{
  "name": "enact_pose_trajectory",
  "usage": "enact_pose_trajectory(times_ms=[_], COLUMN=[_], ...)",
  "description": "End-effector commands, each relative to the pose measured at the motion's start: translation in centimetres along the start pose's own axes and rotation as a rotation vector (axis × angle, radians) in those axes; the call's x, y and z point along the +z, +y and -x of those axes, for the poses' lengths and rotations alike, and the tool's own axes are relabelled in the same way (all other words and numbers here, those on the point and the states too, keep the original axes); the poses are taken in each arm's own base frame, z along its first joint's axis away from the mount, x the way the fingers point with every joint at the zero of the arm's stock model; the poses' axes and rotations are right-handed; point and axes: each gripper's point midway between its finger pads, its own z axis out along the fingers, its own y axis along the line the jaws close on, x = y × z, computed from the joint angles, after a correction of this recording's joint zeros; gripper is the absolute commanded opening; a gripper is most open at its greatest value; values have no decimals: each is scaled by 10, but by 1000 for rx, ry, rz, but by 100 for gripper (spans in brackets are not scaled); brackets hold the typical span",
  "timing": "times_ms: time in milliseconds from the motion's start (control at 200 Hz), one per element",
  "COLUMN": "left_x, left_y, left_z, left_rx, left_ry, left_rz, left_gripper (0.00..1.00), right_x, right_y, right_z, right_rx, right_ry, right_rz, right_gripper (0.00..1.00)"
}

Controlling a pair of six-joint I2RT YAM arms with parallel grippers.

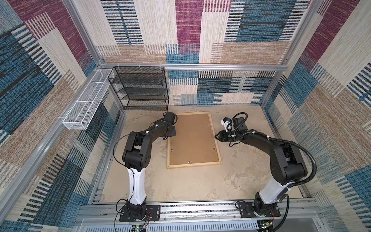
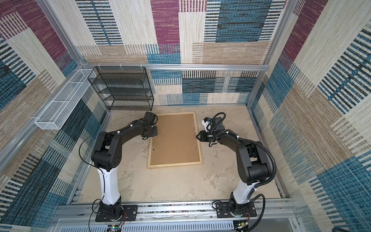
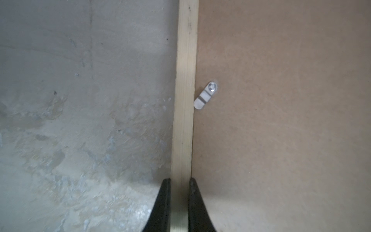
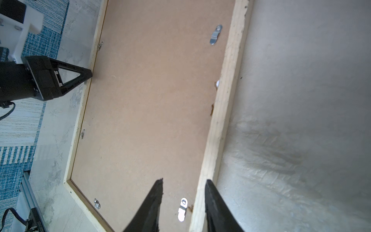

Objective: Put the photo into the frame

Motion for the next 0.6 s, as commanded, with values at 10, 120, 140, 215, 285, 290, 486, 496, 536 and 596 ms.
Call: enact_pose_trajectory(times_ms=[10,120,140,215,285,290,486,496,536,596], left_x=[-4,-9,-10,-15,-22,-23,-48,-50,-56,-63], left_y=[-4,-11,-13,-20,-27,-27,-41,-41,-43,-41], left_z=[-31,-51,-56,-69,-83,-84,-123,-123,-128,-130], left_rx=[-37,-79,-85,-102,-116,-116,-143,-146,-156,-170], left_ry=[97,121,128,144,158,157,172,170,167,154], left_rz=[-58,-133,-151,-201,-238,-240,-257,-258,-262,-258], left_gripper=[10,9,9,9,9,9,9,9,9,10], right_x=[-8,-13,-13,-14,-12,-12,7,8,14,24], right_y=[12,25,27,36,44,45,67,69,73,81], right_z=[11,12,12,10,7,6,-6,-6,-8,-11], right_rx=[-19,-7,-1,13,19,19,46,46,49,43], right_ry=[-52,-86,-91,-112,-122,-122,-115,-114,-107,-91], right_rz=[36,108,121,176,205,207,278,281,290,291], right_gripper=[38,37,37,37,37,37,37,36,36,34])
